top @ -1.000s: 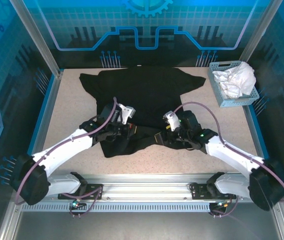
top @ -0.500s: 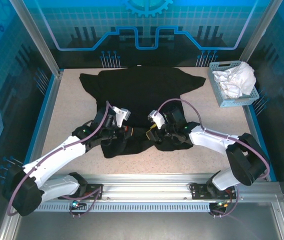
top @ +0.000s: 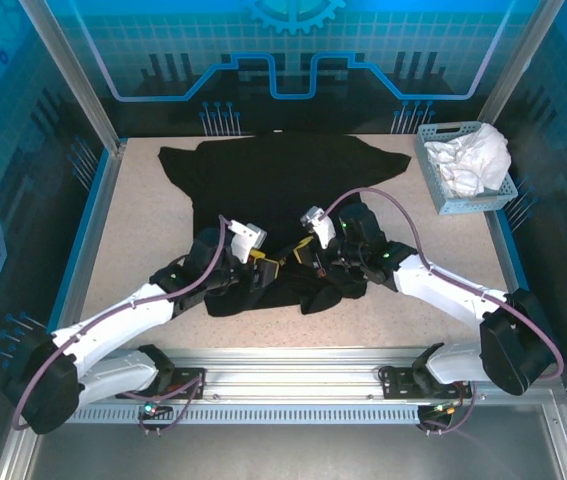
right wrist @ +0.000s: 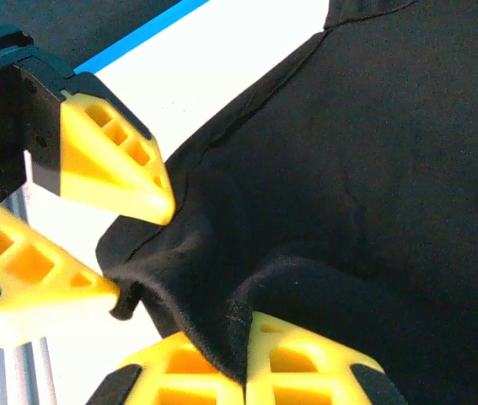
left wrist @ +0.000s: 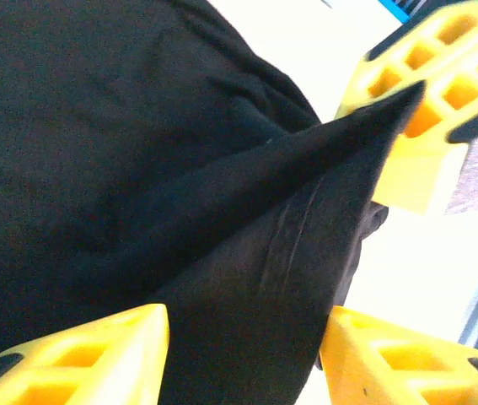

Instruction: Fold the inside-out t-shirt

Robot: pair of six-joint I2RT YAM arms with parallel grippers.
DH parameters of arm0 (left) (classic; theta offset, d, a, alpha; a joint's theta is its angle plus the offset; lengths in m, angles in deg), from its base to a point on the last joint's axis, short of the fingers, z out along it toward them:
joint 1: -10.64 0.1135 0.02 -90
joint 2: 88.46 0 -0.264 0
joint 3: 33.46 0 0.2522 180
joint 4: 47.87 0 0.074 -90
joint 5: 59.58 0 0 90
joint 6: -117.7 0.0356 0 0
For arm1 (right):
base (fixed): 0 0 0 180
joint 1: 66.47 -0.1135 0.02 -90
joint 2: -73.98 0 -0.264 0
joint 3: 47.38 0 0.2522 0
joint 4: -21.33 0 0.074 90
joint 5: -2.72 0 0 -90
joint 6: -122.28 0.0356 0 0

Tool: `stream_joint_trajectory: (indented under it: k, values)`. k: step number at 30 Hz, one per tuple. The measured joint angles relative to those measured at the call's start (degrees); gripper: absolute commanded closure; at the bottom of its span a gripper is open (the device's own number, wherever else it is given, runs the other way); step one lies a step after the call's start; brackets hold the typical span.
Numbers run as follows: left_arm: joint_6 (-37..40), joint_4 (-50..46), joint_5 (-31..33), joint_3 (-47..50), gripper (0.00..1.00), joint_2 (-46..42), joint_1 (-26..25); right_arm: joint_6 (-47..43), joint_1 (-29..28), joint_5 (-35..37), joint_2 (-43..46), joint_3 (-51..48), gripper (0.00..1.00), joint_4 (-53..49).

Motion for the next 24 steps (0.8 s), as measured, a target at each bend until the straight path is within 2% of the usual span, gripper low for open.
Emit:
stream_joint_trajectory:
  k: [5, 9, 12, 15, 16, 17, 21, 22, 24]
  values:
    - [3.56, 2.73, -0.46, -0.98, 0.39, 5.18, -0.28, 2.19, 0.66, -1.40, 0.55, -0.02, 1.00, 0.22]
    - [5.27, 3.89, -0.42, -2.45, 0.45, 9.20, -0.28, 3.54, 1.11, -2.32, 1.77, -0.09, 1.00, 0.46]
    - [6.01, 5.25, -0.50, -4.81, 0.57, 12.68, -0.28, 4.31, 1.22, -2.82, 2.45, -0.11, 1.00, 0.68]
    - [5.70, 6.54, -1.53, -7.61, 0.84, 15.85, -0.28, 5.09, 1.42, -2.91, 2.91, -0.70, 0.97, 0.81]
    - [5.68, 6.84, -1.97, -8.57, 0.98, 16.81, -0.28, 5.70, 1.57, -2.40, 3.28, -1.07, 0.84, 0.50]
    - [5.20, 6.95, -2.21, -9.22, 1.00, 17.38, -0.28, 6.38, 1.75, -1.16, 3.65, -1.22, 0.68, -0.13]
    - [3.19, 6.38, -2.60, -10.69, 1.00, 17.75, 0.11, 9.22, 1.42, 9.97, 6.97, -2.21, 0.20, -3.74]
    - [2.56, 5.99, -2.97, -11.04, 1.00, 17.73, 0.44, 8.98, 0.48, 13.25, 8.87, -3.80, 0.17, -3.32]
    - [1.05, 4.83, -3.65, -11.54, 1.00, 17.31, 1.40, 7.50, -3.58, 18.12, 12.90, -7.87, 0.17, -1.95]
